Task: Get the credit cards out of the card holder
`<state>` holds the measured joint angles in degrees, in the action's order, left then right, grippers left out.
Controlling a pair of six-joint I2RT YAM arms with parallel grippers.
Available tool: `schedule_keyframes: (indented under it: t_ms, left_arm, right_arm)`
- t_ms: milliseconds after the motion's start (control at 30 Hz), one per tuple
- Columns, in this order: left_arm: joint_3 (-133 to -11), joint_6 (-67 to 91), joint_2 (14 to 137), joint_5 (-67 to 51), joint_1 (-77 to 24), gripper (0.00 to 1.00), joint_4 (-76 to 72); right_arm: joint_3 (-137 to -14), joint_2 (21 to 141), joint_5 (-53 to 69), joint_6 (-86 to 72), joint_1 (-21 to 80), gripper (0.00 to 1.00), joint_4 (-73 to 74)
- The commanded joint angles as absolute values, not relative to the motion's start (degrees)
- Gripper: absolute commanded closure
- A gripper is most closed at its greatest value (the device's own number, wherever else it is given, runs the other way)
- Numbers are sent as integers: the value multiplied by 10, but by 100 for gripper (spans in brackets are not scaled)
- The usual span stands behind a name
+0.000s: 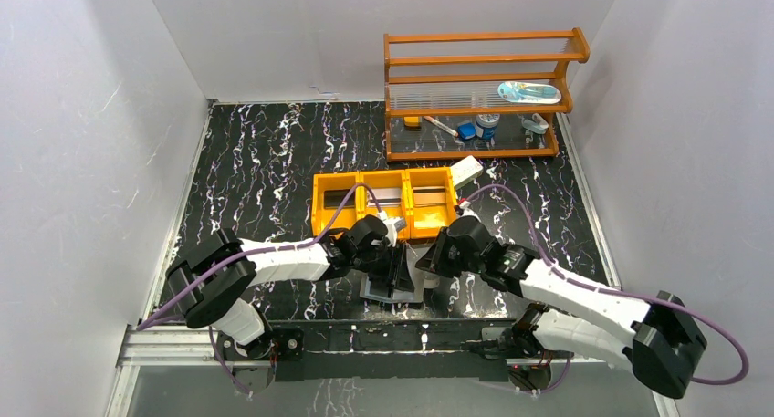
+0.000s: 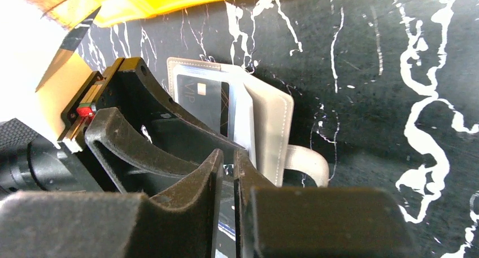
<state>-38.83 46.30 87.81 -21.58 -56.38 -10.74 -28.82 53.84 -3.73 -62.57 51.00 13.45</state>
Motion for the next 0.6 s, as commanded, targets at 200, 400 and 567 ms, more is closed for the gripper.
schedule_keyframes:
  t_ms: [200, 400, 567]
  left_arm:
    - [-364, 461, 857, -205, -570, 66, -95]
    - [-359, 461, 836, -196, -570, 66, -94]
    - [-364, 459, 779, -156, -570, 61, -60]
  right_arm:
    - [-328, 639, 30, -605, 507, 81, 24]
    - [-304, 688, 25, -600, 507, 81, 34]
    - [-275, 709, 26, -598, 505, 80, 29]
